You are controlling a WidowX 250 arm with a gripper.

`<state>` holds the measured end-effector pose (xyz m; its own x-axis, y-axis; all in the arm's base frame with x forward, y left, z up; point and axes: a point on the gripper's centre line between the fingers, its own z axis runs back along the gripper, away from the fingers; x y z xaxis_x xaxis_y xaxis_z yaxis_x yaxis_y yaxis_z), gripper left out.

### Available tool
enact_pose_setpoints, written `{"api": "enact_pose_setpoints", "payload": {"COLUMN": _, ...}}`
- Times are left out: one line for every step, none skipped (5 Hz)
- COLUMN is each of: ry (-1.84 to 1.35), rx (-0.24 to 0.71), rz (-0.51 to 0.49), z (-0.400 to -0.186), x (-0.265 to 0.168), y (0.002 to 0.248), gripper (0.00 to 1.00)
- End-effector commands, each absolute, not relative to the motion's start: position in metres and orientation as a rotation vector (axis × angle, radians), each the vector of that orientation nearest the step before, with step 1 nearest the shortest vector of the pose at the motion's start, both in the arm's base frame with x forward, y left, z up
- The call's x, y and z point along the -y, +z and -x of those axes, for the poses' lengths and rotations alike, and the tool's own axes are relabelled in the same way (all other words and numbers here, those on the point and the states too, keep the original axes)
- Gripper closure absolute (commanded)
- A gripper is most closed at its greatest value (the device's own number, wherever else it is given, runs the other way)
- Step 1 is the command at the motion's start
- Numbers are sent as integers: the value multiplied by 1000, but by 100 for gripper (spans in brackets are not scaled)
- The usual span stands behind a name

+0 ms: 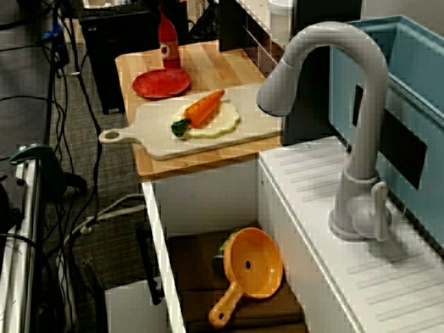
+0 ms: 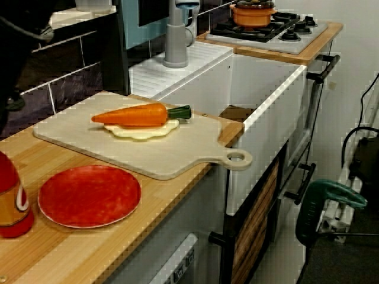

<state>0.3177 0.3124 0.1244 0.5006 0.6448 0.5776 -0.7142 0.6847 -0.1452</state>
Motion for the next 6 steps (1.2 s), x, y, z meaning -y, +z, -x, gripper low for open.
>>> {"api": "enact_pose_setpoints", "payload": {"ry": 760, "rx": 699, "rz": -143, "z": -333, "x": -286, "y": 171, "gripper": 100}}
{"api": "enact_pose_setpoints", "payload": {"ry": 739, "rx": 694, "rz": -145, "z": -341, "x": -269, "y": 171, "gripper": 100}}
{"api": "enact_pose_setpoints", "payload": {"ry": 725, "rx": 709, "rz": -139, "z": -345, "x": -254, "y": 173, "gripper": 100}}
{"api": "enact_pose_setpoints", "payload": {"ry": 701, "rx": 716, "rz": -150, "z": -351, "x": -233, "y": 173, "gripper": 100}}
{"api": "enact_pose_setpoints", "payload": {"ry": 677, "rx": 728, "rz": -155, "z": -357, "x": -209, "y": 175, "gripper": 100}}
{"api": "enact_pose_setpoints", "payload": {"ry": 661, "rx": 730, "rz": -110, "z": -360, "x": -194, "y": 179, "gripper": 100}}
